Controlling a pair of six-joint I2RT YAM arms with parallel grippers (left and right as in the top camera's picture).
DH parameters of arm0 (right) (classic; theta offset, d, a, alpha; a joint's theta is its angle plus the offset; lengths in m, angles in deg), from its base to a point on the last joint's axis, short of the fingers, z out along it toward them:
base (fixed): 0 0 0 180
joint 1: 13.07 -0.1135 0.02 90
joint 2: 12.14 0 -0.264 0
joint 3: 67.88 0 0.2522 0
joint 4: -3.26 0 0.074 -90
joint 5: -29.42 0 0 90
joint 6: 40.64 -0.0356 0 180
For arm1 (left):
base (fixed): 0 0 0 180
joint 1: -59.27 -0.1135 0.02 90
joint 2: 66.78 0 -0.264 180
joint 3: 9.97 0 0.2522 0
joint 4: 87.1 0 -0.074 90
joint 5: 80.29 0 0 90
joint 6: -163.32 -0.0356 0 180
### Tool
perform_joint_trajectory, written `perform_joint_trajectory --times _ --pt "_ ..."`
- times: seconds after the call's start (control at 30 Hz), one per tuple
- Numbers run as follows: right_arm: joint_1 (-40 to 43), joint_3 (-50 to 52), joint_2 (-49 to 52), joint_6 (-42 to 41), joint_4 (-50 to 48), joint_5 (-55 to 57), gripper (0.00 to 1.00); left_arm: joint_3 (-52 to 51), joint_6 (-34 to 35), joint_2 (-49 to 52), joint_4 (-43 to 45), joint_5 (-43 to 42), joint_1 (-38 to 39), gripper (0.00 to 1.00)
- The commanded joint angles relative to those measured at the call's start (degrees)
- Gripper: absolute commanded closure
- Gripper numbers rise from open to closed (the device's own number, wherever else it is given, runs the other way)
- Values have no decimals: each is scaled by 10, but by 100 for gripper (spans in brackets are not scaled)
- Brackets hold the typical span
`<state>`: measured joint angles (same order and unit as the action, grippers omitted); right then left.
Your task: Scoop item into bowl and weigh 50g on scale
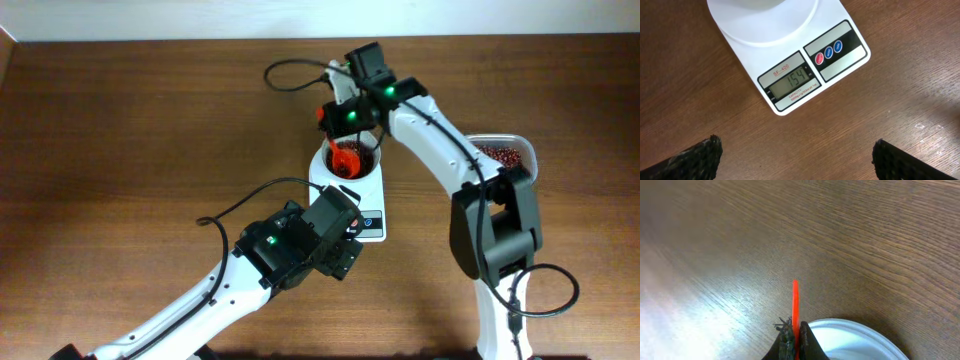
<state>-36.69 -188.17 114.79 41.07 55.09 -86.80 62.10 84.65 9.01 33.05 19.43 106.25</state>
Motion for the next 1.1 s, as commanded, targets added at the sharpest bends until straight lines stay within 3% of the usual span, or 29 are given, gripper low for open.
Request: perform_joint_trajectory --times 0.0,0.6,0.83,1.07 --pt "14 -20 -2 -12 12 -47 96 9 -7 -9 0 6 1 1" --pt "14 -42 -16 -42 72 -73 96 9 -7 -9 0 6 1 1" --pt "32 -42 -16 -42 14 -75 96 9 -7 -9 0 6 1 1" --pt "-3 -40 -4 -42 66 -40 96 9 -7 -9 0 6 1 1"
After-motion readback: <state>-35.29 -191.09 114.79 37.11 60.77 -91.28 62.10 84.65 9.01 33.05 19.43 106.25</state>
